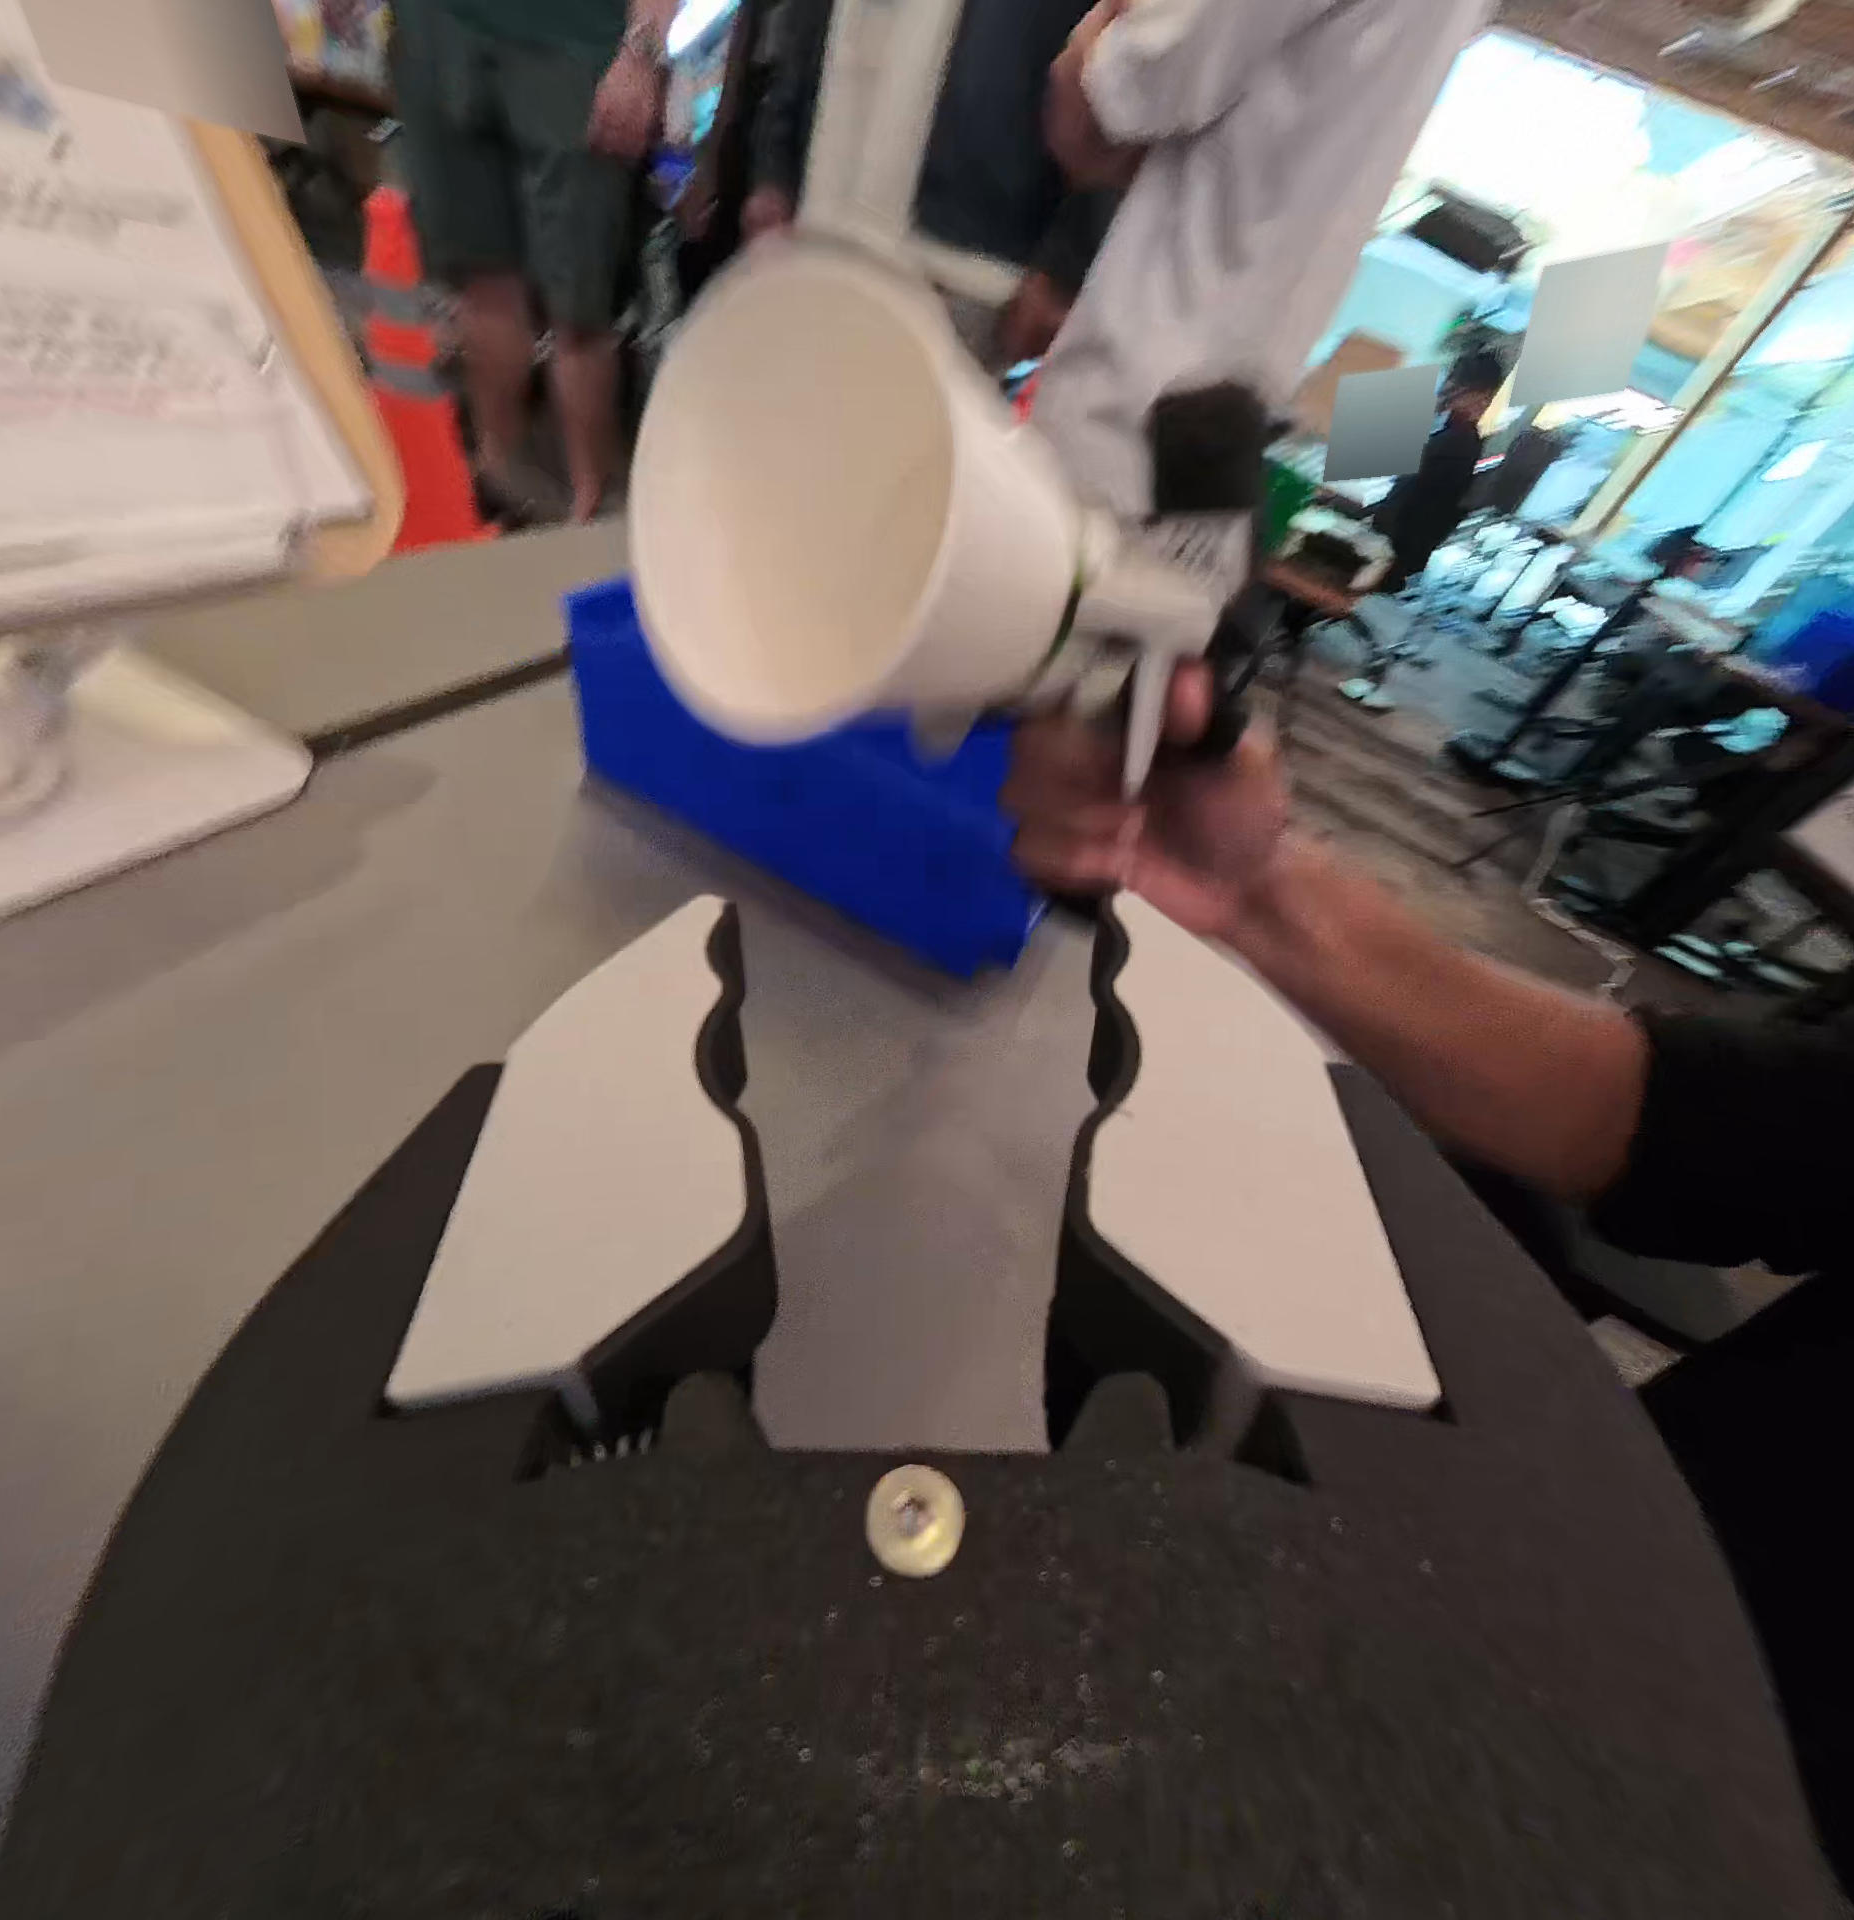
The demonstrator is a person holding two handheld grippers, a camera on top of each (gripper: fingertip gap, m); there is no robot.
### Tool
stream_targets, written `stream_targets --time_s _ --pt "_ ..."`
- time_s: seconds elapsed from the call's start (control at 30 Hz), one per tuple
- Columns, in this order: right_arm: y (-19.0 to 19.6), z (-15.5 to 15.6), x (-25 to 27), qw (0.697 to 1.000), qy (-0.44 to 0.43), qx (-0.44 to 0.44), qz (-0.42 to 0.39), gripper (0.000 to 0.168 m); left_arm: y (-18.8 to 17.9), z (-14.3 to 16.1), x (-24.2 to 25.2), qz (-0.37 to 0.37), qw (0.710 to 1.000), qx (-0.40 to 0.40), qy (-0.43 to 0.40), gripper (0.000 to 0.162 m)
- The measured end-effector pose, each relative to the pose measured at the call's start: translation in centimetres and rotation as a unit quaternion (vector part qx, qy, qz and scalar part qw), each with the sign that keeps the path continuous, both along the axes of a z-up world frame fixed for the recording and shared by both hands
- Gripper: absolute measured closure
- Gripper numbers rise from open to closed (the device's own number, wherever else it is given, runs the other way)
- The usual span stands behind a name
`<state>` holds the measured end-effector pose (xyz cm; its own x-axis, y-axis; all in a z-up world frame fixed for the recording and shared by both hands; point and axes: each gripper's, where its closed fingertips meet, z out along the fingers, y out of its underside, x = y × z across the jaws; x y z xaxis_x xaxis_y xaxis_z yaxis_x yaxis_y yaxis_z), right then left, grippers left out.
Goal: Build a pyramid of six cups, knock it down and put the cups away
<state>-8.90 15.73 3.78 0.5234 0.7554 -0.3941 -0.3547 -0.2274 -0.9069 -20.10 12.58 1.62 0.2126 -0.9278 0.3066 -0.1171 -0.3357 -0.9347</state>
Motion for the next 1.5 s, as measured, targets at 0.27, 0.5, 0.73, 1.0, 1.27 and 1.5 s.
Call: stream_targets --time_s 0.27,0.5,0.73,1.0,1.27,1.5 --pt "6.6 -4.5 4.3 0.846 -0.524 -0.091 -0.050 0.087 -5.9 -12.8 -4.1 0.093 0.988 -0.063 0.108 0.097" --pt "8.7 -12.3 4.6 0.666 -0.713 -0.201 0.085 0.087 -7.0 -14.3 -3.9 0.079 0.986 -0.081 0.125 0.098" --pt "8.3 -15.3 4.7 0.610 -0.740 -0.247 0.135 0.087 -7.8 -14.6 -3.3 0.064 0.986 -0.079 0.130 0.098" --pt "8.0 -16.5 4.3 0.604 -0.741 -0.255 0.147 0.086 -8.2 -15.1 -3.0 0.052 0.985 -0.084 0.139 0.098" --pt "7.4 -10.9 3.0 0.696 -0.692 -0.174 0.083 0.077 -8.3 -15.1 -3.1 0.047 0.986 -0.077 0.141 0.097" --pt "-5.2 -6.3 -4.4 0.927 -0.371 0.006 0.060 0.087 -7.3 -10.9 -5.4 0.031 0.991 -0.040 0.121 0.105"
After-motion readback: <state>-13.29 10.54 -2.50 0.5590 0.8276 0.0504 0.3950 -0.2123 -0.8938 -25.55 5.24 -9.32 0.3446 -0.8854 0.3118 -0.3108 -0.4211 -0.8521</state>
